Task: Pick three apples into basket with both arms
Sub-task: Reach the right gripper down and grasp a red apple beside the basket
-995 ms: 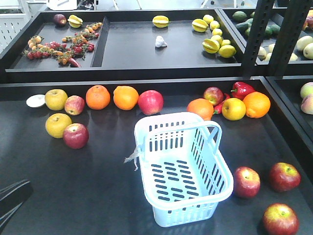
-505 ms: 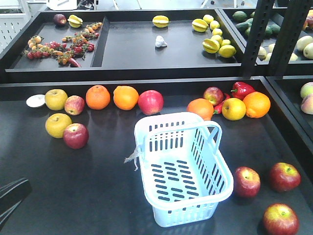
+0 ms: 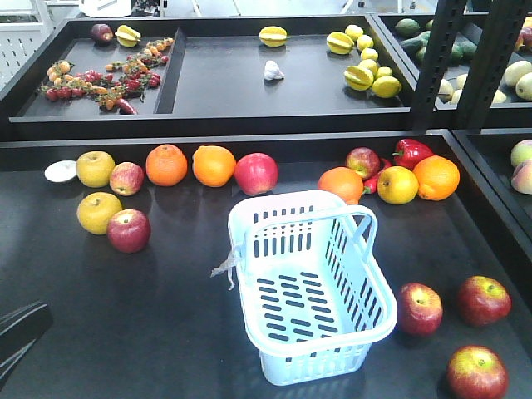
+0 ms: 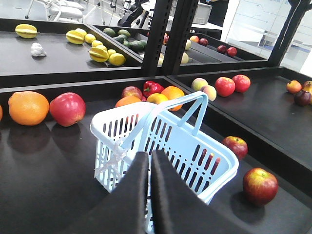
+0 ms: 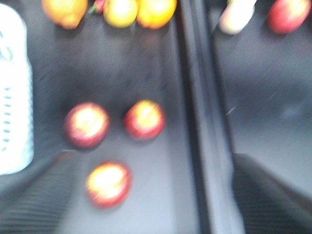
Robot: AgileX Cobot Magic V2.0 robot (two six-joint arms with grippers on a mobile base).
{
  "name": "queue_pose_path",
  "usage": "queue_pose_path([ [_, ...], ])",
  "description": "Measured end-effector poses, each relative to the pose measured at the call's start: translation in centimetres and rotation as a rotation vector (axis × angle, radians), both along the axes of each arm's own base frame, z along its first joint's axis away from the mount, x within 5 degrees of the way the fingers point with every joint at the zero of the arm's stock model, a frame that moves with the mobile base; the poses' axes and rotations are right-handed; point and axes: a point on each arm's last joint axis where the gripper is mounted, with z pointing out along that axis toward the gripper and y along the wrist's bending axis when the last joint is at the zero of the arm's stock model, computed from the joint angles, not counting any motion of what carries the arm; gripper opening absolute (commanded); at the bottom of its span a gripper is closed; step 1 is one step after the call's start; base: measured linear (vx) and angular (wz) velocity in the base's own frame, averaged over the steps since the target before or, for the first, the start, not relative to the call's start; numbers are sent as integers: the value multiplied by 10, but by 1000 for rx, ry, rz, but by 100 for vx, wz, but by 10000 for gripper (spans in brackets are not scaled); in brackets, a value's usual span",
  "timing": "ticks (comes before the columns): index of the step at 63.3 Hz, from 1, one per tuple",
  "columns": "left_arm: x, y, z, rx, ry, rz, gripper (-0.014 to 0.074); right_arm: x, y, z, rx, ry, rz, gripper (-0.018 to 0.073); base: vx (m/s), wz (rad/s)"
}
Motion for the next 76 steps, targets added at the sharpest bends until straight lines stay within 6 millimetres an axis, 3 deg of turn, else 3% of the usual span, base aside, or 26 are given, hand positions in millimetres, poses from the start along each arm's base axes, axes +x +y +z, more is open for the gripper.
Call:
queue_pose_path([
  [9, 0, 0, 0, 0, 0, 0, -8, 11, -1, -15, 27, 148, -24, 694, 0, 0],
  [26, 0, 0, 0, 0, 0, 0, -8, 67, 1, -75, 109, 499, -31, 681, 0, 0],
  [53, 0, 0, 0, 0, 0, 0, -8, 117, 2, -143, 153, 684, -36, 669, 0, 0],
  [76, 0, 0, 0, 0, 0, 0, -8, 139, 1, -198, 162, 822, -55, 662, 0, 0],
])
